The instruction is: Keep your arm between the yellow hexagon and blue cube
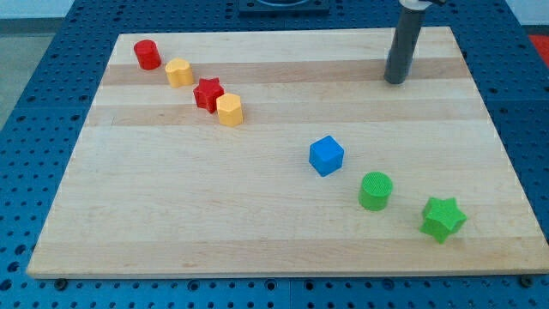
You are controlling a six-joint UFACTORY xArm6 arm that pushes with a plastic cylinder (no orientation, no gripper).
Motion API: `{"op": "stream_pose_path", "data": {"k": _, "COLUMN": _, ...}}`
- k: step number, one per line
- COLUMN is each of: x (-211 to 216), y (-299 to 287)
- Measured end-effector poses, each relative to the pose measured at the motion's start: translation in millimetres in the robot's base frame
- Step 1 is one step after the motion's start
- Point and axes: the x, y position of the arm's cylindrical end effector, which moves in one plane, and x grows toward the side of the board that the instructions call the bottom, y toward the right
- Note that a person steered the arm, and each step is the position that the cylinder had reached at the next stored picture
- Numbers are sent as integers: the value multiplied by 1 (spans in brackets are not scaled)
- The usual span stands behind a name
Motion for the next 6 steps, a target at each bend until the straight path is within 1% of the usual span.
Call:
{"op": "stream_pose_path", "data": {"k": 1, "x": -30, "y": 13}}
{"op": "stream_pose_path", "data": {"k": 2, "x": -50, "y": 22}}
{"op": "stream_pose_path", "data": {"k": 3, "x": -39, "y": 20}}
{"op": "stream_pose_path", "data": {"k": 4, "x": -15, "y": 0}}
{"op": "stream_pose_path", "data": {"k": 5, "x": 2, "y": -85}}
{"op": "stream_pose_path", "data": {"k": 6, "x": 52, "y": -174}}
